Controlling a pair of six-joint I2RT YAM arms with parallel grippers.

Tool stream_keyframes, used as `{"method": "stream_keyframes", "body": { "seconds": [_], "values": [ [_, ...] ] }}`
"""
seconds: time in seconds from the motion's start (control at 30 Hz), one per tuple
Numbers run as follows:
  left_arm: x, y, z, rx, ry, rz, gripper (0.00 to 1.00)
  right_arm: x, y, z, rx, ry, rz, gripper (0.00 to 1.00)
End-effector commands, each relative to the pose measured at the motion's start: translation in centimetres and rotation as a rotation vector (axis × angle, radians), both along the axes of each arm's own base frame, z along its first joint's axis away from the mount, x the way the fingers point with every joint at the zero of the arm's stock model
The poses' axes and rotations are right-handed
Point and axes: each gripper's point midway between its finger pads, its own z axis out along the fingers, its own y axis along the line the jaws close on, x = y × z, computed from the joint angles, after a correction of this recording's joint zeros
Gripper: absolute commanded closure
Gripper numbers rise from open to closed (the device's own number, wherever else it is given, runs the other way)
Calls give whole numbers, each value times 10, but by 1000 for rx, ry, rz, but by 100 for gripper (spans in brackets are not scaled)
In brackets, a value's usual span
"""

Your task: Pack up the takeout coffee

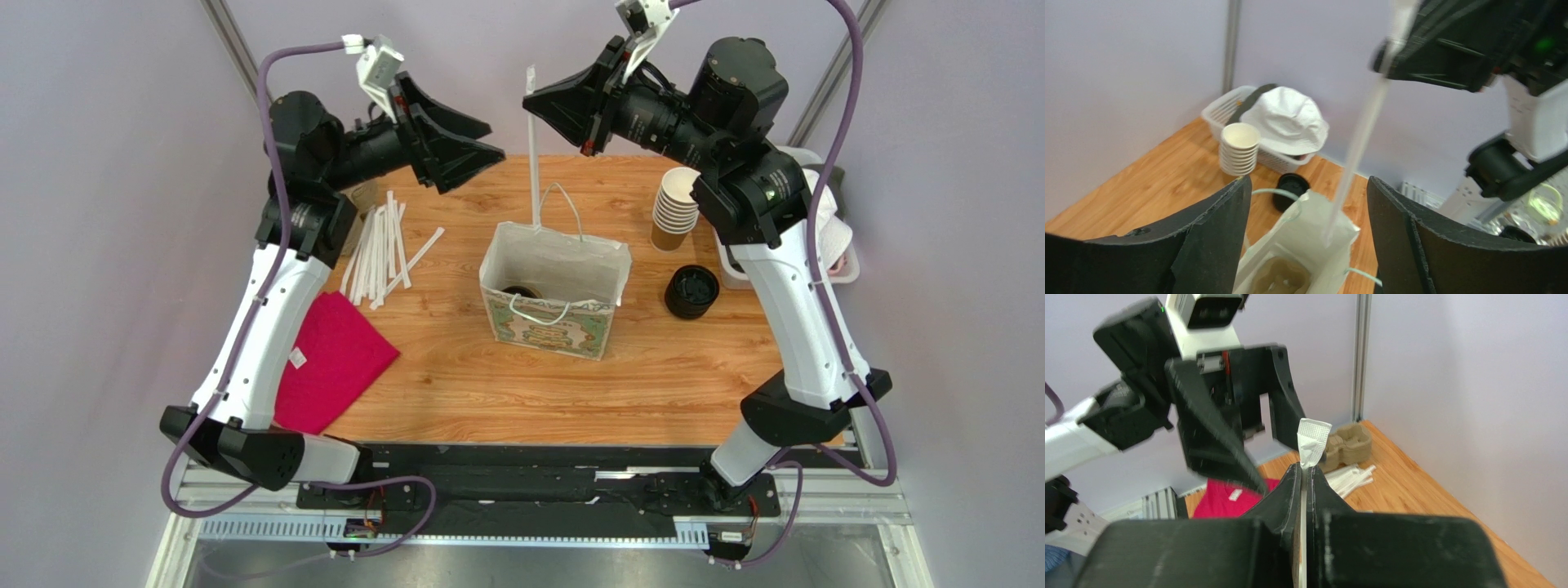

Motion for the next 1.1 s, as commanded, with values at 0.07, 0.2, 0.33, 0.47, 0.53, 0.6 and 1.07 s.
{"method": "stream_keyframes", "body": {
  "seconds": [0.07,0.2,0.33,0.47,0.53,0.6,1.07],
  "values": [
    [37,62,-27,55,97,241,17,-14,-22,-34,-128,-5,-55,100],
    [36,68,-40,99,80,270,16,-12,-24,-72,-239,-11,-55,100],
    [35,70,-58,120,100,275,15,-6,-24,-100,-299,-32,-58,100],
    [35,71,-65,136,98,281,15,-4,-21,-131,-366,-56,-36,100],
    [34,72,-67,144,89,284,14,-2,-20,-151,-400,-54,-27,100],
    [34,72,-70,150,89,289,14,-1,-20,-158,-414,-82,-22,100],
    [47,78,-105,235,189,325,13,-8,-18,-255,-575,-79,72,88]
  ]
}}
